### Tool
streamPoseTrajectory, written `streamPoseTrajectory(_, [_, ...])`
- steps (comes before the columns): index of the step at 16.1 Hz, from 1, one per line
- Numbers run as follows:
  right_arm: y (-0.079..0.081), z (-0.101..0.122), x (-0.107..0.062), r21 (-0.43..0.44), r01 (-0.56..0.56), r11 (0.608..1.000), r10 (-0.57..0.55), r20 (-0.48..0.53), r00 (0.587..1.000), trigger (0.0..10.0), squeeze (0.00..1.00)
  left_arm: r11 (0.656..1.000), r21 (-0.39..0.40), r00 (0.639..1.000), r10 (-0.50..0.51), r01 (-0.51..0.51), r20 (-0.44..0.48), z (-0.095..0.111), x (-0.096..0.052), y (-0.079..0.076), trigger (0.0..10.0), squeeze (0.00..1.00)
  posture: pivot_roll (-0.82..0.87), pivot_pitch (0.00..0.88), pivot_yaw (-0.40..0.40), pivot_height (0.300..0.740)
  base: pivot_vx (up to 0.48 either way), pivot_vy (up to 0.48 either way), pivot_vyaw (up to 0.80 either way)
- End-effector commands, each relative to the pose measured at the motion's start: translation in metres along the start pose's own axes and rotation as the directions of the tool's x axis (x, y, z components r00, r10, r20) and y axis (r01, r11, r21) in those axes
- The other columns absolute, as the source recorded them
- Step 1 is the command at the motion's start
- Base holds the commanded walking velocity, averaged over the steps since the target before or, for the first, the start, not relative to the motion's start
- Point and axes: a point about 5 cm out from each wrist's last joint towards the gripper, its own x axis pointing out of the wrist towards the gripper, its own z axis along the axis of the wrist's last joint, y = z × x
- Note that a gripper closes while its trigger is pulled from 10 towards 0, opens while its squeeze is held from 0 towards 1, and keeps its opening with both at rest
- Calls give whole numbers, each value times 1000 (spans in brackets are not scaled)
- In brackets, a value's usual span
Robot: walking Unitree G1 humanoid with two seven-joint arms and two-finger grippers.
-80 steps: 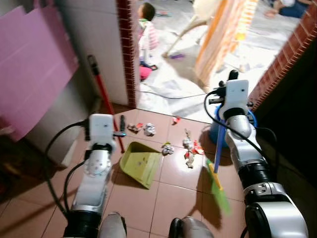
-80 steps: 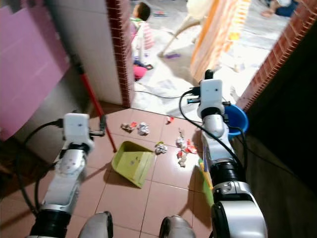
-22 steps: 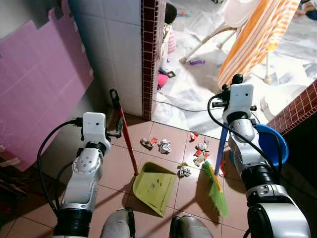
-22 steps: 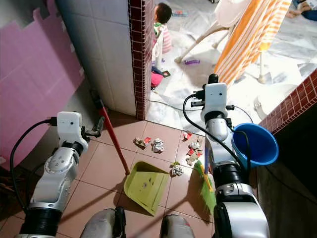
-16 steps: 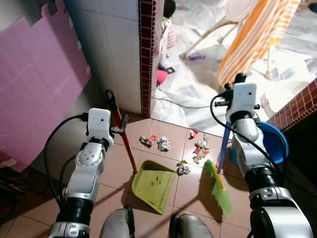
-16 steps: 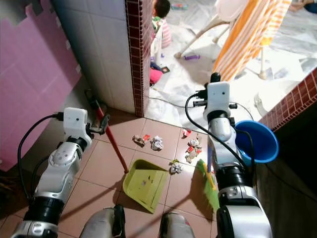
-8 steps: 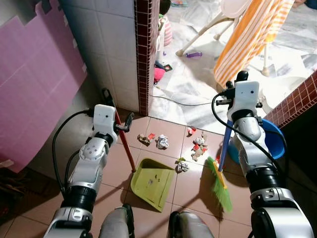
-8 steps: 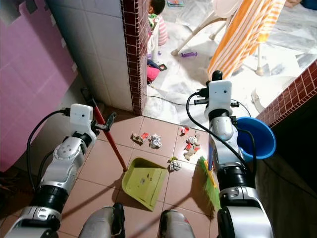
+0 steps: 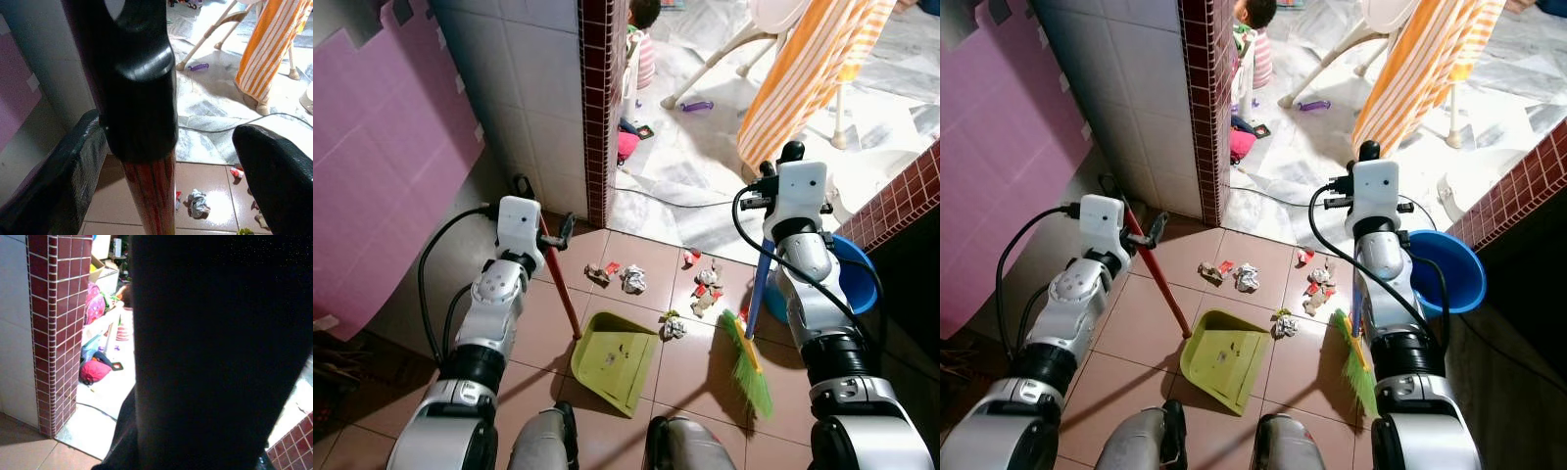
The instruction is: Sweep floor
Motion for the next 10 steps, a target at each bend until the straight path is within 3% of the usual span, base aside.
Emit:
streamPoseTrajectory(1, [-7,1,-2,-29,9,1000,-9,-2,1000,10000,0,1000,4,1000,1,-1,2,0,1,4,10000,0,-91,198,-49,740,0,0,0])
streamPoseTrajectory(8, [-10,2,-3,-36,12,999,-12,-3,1000,10000,0,999,33,999,-26,25,32,2,5,8,10000,0,-112,201,-51,740,0,0,0])
streamPoseTrajectory(9, [-10,2,-3,-37,12,999,-12,-4,1000,10000,0,999,36,999,-29,27,35,2,5,8,8902,0,-113,201,-52,740,0,0,0])
streamPoseTrajectory(10, [-10,2,-3,-37,12,999,-12,-5,1000,10000,0,999,36,999,-32,31,41,2,6,8,196,0,-113,201,-52,740,0,0,0])
